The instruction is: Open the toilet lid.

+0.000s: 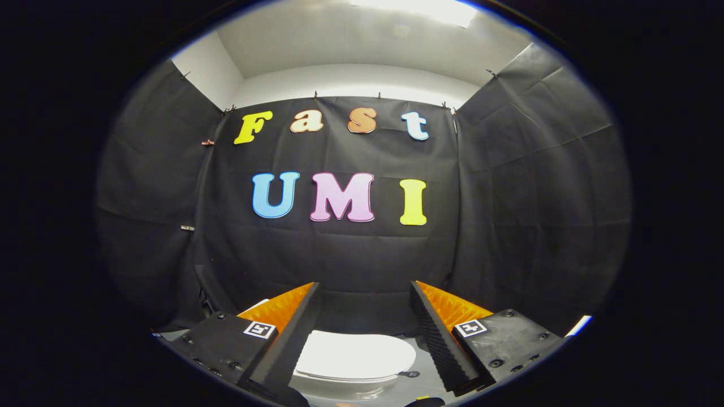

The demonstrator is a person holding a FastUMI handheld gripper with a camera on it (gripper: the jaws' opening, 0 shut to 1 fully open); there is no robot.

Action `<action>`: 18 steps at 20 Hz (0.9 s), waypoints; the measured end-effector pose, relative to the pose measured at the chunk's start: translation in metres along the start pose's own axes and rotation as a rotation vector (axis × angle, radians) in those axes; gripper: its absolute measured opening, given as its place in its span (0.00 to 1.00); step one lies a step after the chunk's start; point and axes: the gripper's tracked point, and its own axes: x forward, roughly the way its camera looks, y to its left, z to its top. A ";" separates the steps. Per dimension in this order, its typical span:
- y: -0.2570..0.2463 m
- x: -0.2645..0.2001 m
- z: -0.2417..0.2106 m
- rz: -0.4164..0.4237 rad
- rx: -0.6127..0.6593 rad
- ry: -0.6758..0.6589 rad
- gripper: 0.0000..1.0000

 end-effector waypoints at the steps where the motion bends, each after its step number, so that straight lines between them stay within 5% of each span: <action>1: 0.000 0.000 0.000 -0.002 0.001 0.001 0.99; 18: -0.042 0.034 -0.031 -0.064 0.033 0.068 0.99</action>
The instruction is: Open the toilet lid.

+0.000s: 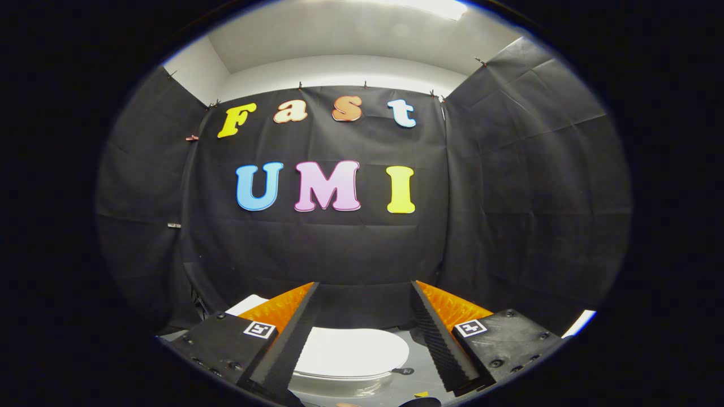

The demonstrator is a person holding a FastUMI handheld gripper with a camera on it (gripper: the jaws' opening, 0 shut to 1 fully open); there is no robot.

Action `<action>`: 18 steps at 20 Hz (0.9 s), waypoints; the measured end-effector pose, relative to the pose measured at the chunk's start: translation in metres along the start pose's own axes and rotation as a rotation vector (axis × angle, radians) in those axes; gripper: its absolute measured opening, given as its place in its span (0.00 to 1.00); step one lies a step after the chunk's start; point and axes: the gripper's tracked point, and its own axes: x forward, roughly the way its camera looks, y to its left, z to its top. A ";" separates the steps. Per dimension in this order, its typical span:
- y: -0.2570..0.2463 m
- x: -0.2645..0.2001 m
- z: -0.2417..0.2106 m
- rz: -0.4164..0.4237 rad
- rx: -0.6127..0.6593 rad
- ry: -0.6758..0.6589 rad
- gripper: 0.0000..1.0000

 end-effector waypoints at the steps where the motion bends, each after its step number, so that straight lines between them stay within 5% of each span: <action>1: -0.007 0.006 -0.006 -0.012 0.010 0.012 0.99; 9: -0.081 0.065 -0.084 -0.132 0.182 0.175 0.99; 18: -0.152 0.120 -0.224 -0.242 0.474 0.426 0.99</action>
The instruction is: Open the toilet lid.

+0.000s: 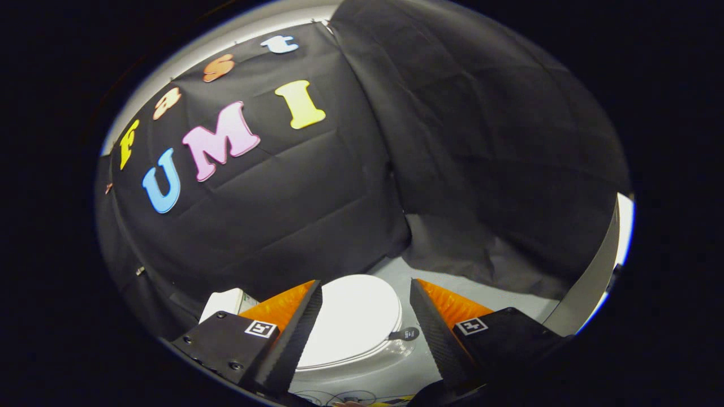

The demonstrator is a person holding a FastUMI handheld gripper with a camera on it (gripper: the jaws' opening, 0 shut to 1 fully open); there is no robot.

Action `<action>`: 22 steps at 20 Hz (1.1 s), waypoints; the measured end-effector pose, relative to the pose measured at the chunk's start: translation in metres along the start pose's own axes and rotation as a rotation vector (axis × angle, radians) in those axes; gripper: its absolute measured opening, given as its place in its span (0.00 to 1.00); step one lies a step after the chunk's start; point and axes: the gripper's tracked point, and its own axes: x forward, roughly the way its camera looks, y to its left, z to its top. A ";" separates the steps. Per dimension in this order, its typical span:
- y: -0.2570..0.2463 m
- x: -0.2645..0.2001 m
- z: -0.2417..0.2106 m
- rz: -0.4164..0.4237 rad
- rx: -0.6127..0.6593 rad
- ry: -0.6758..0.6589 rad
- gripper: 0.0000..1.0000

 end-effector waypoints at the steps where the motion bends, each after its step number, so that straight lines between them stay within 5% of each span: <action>1: -0.008 0.012 -0.009 -0.009 0.024 0.029 0.99; 12: -0.113 0.118 -0.131 -0.108 0.405 0.312 0.98; 18: -0.123 0.146 -0.193 -0.104 0.609 0.427 0.98; 22: -0.115 0.159 -0.227 -0.092 0.733 0.494 0.89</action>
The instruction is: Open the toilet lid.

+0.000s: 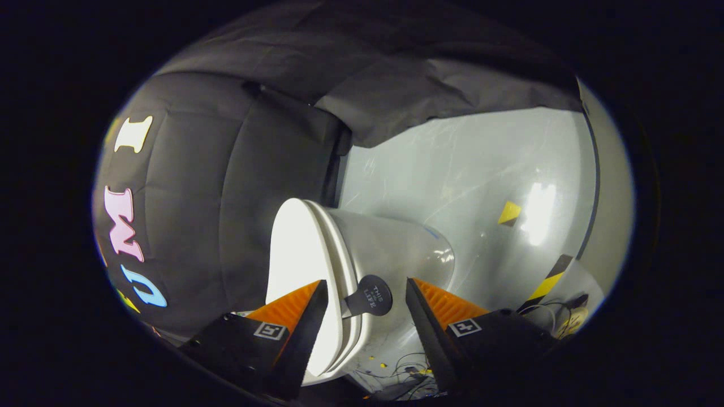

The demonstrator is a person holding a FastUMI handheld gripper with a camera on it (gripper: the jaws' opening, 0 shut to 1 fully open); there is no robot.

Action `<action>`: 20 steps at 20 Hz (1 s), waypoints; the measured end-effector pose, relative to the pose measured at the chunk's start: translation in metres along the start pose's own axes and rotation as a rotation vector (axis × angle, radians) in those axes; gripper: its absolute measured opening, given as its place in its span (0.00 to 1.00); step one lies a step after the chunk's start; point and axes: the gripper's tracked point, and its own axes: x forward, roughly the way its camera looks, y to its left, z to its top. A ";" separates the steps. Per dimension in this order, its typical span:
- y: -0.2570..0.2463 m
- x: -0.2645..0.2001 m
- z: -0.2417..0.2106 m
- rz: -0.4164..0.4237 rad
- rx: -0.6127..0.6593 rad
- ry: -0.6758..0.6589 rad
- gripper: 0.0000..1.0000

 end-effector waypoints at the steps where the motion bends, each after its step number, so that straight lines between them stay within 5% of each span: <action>1: -0.002 0.005 -0.001 0.000 0.011 -0.003 0.87; 5: 0.005 0.014 0.002 0.055 0.080 -0.049 0.57; 6: -0.007 0.025 -0.005 0.023 0.094 -0.030 0.57; 8: -0.004 0.018 0.000 0.062 0.146 -0.036 0.24; 12: 0.000 0.017 0.006 0.080 0.112 -0.069 0.24; 13: 0.005 0.015 0.001 0.093 0.114 -0.035 0.07; 20: 0.031 -0.008 0.001 0.123 0.012 -0.075 0.06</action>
